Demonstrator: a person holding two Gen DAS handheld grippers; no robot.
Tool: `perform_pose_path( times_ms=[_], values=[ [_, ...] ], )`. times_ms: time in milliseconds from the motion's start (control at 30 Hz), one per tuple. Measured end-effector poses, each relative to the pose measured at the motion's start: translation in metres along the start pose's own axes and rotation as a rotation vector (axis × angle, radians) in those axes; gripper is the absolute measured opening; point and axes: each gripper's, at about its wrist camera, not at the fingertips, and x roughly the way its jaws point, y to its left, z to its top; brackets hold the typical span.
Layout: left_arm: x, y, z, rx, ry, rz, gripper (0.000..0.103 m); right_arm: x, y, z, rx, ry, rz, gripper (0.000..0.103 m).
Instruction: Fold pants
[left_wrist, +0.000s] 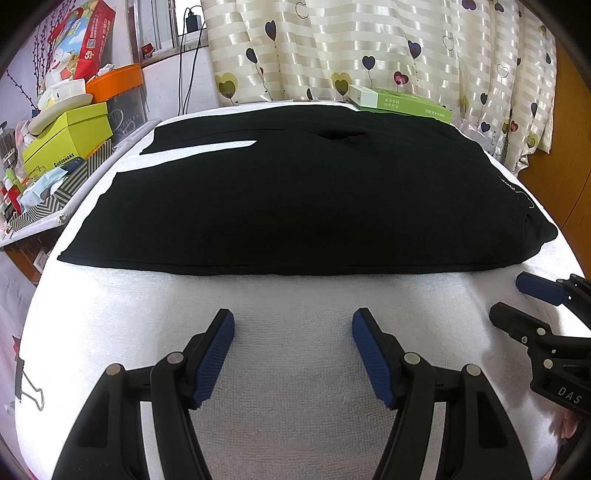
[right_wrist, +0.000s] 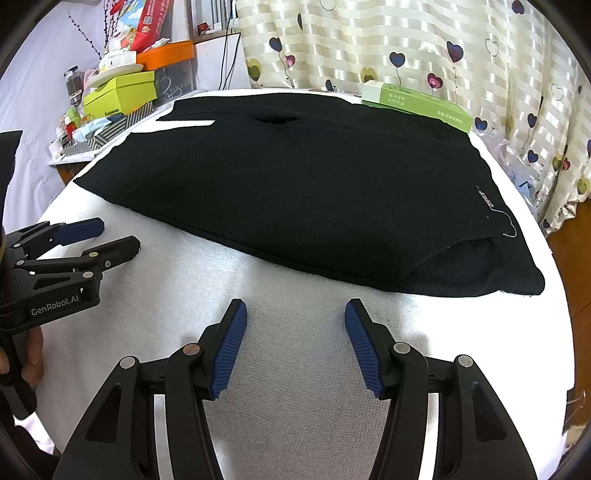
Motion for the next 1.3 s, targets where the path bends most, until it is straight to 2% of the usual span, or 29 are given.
perform_pose_path(
  times_ms=[1033, 1300],
  values=[
    [0.0007, 0.0011, 0.0008, 0.002, 0.001, 0.014, 0.072, -0.0002, -0.0017, 0.0000, -0.006, -0.001, -0.011, 0.056],
    [-0.0015, 0.0005, 0.0009, 0.010, -0.004, 0.016, 0.070, -0.0055, -0.0016, -0.0005, -0.001, 0.001, 0.014, 0.056]
  ],
)
